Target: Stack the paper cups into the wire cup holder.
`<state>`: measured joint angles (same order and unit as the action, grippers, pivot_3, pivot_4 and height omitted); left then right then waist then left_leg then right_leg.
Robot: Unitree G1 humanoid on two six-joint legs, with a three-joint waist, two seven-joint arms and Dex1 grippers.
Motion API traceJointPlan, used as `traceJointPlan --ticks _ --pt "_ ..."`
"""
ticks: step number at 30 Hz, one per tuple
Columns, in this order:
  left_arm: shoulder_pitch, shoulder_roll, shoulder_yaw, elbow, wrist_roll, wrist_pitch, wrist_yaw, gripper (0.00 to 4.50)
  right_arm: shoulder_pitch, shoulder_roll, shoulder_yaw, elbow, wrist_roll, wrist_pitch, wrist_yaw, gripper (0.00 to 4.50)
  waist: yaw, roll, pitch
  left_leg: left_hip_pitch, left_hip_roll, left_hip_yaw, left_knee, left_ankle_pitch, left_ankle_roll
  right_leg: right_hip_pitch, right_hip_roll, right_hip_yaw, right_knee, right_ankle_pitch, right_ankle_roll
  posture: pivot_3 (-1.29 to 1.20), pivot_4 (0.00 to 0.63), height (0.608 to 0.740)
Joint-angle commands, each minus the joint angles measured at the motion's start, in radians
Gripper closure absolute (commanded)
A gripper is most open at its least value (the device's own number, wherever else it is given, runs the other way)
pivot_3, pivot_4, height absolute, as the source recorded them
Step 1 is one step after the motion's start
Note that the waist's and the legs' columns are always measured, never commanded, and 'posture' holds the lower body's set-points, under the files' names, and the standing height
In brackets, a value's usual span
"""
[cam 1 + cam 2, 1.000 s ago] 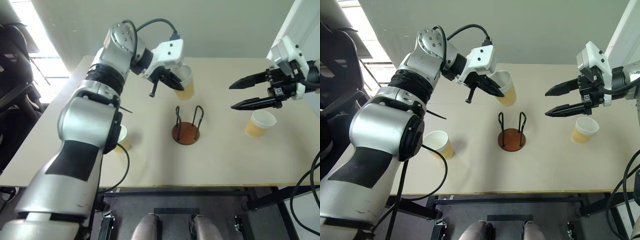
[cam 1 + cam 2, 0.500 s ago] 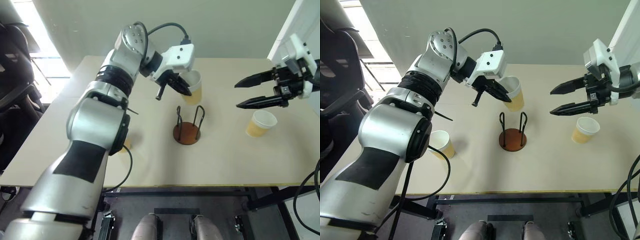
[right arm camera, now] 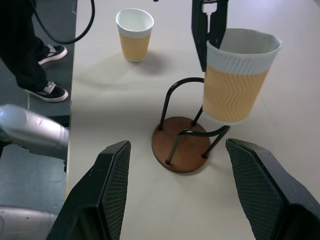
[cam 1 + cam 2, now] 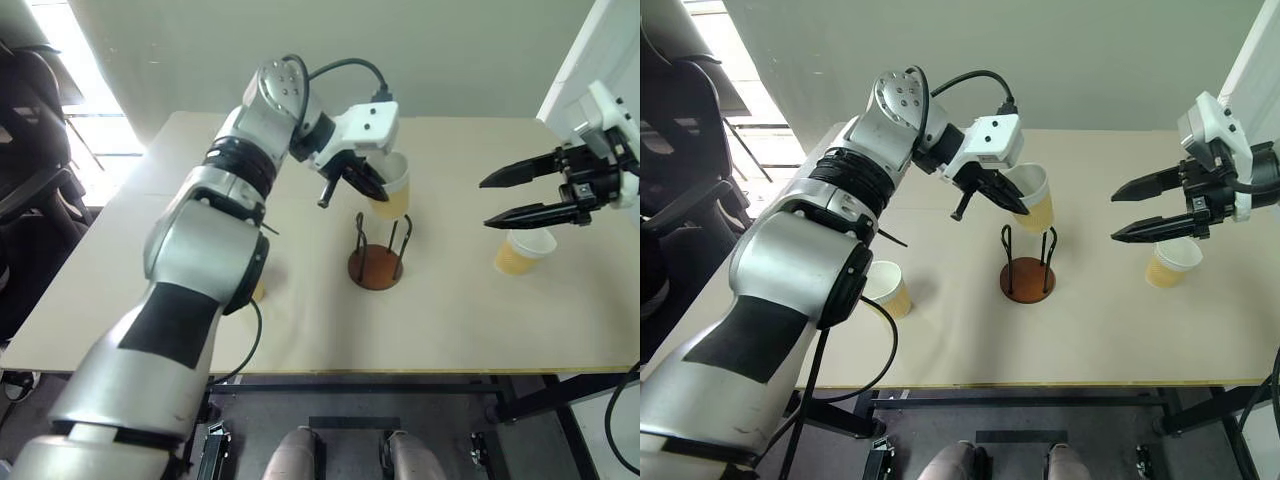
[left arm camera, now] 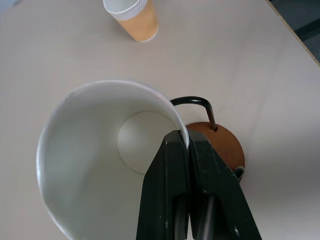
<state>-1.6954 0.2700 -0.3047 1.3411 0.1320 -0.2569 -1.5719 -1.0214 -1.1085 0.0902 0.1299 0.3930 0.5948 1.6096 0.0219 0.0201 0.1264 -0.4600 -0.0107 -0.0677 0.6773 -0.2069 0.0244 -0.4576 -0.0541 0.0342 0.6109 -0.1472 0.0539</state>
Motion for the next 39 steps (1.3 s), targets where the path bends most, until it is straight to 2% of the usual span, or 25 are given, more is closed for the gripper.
traceJointPlan --ticks 1,18,36,39 --pt "0.0 -0.006 -0.032 -0.035 -0.053 0.006 -0.043 4.49 -0.031 -0.017 -0.04 -0.011 0.007 -0.01 0.002 1.39 0.0 0.0 0.0 0.0 0.0 0.0 0.0 0.0 0.0 0.0 0.001 0.0 0.0 0.0 0.0 0.0 0.15 0.74" --pt "0.014 0.04 -0.24 -0.075 -0.169 -0.016 -0.043 4.49 -0.051 -0.019 -0.028 0.011 -0.014 -0.029 -0.005 1.39 0.002 0.0 0.0 0.002 -0.003 -0.002 0.004 -0.001 0.002 0.005 -0.002 -0.001 0.0 0.0 0.002 0.0 0.15 0.74" --pt "0.033 0.052 -0.3 -0.079 -0.174 -0.104 -0.043 4.49 -0.044 -0.014 -0.026 0.016 -0.036 -0.047 -0.009 1.39 0.004 0.0 0.0 0.001 -0.004 -0.003 0.004 -0.002 0.003 0.004 -0.002 -0.002 -0.001 -0.001 0.003 0.0 0.15 0.74" --pt "0.031 0.049 -0.309 -0.074 -0.174 -0.097 -0.043 3.84 -0.04 -0.017 -0.026 0.014 -0.038 -0.048 -0.008 1.39 0.004 0.0 0.0 0.001 -0.004 -0.003 0.003 -0.002 0.003 0.005 -0.003 -0.002 -0.001 -0.001 0.004 0.0 0.15 0.74"
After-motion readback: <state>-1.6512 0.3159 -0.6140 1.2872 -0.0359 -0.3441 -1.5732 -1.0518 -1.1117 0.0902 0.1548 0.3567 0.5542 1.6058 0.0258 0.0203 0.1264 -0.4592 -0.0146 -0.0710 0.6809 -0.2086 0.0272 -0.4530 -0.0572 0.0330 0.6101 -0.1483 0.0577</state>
